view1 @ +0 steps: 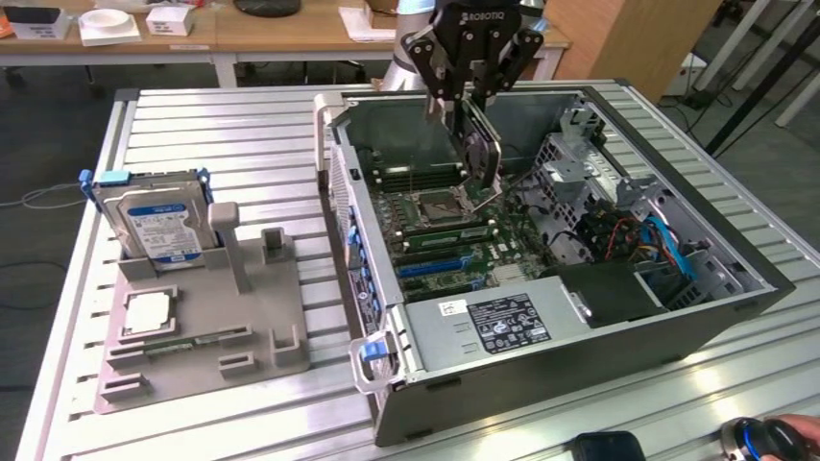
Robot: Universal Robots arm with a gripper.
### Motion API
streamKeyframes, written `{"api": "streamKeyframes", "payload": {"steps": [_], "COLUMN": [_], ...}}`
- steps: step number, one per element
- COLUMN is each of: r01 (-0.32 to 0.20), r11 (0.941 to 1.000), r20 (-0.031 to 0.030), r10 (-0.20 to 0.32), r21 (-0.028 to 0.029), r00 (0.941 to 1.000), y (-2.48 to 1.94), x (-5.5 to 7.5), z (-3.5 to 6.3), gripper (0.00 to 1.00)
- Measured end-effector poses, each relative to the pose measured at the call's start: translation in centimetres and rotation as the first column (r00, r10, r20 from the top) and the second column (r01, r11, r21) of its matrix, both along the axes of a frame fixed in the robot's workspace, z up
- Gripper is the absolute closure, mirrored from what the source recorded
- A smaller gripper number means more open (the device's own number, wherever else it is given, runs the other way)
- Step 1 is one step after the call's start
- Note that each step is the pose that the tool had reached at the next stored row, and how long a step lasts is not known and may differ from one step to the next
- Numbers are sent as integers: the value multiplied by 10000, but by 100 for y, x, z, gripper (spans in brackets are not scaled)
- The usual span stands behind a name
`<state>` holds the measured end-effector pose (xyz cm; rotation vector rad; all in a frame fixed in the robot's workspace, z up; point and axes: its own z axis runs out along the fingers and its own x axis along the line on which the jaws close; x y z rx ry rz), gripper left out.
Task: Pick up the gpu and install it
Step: 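Pick up the gpu and move the gpu toward the slot, then insert the gpu into the slot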
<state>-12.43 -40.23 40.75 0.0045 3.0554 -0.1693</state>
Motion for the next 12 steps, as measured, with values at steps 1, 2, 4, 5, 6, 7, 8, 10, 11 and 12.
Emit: {"api": "streamKeyframes", "payload": {"steps": [1, 2, 4, 5, 6, 7, 8, 10, 11, 12], "r01": [-1, 0, 0, 0, 0, -1, -2, -3, -3, -3], "r11": [10000, 10000, 10000, 10000, 10000, 10000, 10000, 10000, 10000, 10000], "r20": [0, 0, 0, 0, 0, 1, 1, 0, 0, 0], "r10": [1, 0, 0, 0, 0, 1, 2, 3, 3, 3], "r21": [0, 0, 0, 0, 0, 1, 2, 1, 1, 0], "r00": [10000, 10000, 10000, 10000, 10000, 10000, 10000, 10000, 10000, 10000], "y": [0, 1, 1, 1, 0, 0, 0, -1, -1, -1], "x": [0, 0, 0, 0, 0, 0, 0, 0, 0, 0], "z": [0, 0, 0, 0, 0, -1, -1, 0, 0, 0], "gripper": [70, 70, 70, 70, 70, 70, 70, 70, 70, 70]}}
